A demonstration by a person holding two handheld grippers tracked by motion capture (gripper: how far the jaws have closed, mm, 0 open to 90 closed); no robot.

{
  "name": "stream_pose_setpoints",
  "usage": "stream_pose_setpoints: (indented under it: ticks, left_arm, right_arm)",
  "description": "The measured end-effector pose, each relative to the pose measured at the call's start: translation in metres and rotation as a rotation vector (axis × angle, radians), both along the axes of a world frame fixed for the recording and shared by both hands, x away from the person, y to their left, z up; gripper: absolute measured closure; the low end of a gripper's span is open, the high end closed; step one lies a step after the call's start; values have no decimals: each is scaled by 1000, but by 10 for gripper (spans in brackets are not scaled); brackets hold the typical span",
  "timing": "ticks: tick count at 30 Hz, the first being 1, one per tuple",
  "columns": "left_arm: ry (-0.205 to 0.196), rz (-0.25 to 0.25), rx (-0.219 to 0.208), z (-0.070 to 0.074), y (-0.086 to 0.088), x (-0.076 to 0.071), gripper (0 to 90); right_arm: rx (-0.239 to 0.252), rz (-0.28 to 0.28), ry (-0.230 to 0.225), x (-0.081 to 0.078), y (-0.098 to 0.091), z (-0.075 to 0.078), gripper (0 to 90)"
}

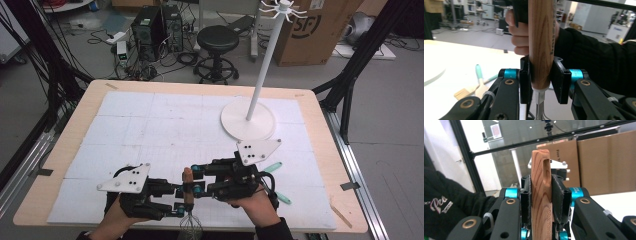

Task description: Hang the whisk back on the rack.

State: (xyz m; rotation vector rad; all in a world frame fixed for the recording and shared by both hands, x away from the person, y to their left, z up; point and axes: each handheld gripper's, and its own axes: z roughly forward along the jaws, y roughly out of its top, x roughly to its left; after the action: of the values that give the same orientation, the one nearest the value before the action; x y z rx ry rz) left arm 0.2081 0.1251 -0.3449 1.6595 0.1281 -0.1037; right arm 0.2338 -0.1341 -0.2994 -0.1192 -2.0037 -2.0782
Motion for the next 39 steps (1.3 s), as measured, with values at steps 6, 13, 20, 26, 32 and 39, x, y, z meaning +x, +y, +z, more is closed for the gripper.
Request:
stream_pose_setpoints:
  ticks: [6,13,20,26,32,39]
  left_arm:
    - [-3,159,18,1,4,2,712]
    - [-28,303,38,3,3,0,712]
    - [-38,342,53,4,0,-3,712]
    - [-34,338,56,5,-3,-3,712]
    - [-22,311,54,5,-4,-1,710]
    - [-54,359,14,-1,12,3,442]
  right_arm:
    - [-86,-265,-67,-13,1,6,457]
    - [-177,-403,-129,-20,10,2,488]
    - [-175,-408,-110,-17,11,-2,617]
    - [-165,-389,-89,-15,10,-7,712]
    - [-153,-370,-88,-14,7,-8,725]
    - [-112,-366,-70,-6,-3,-5,727]
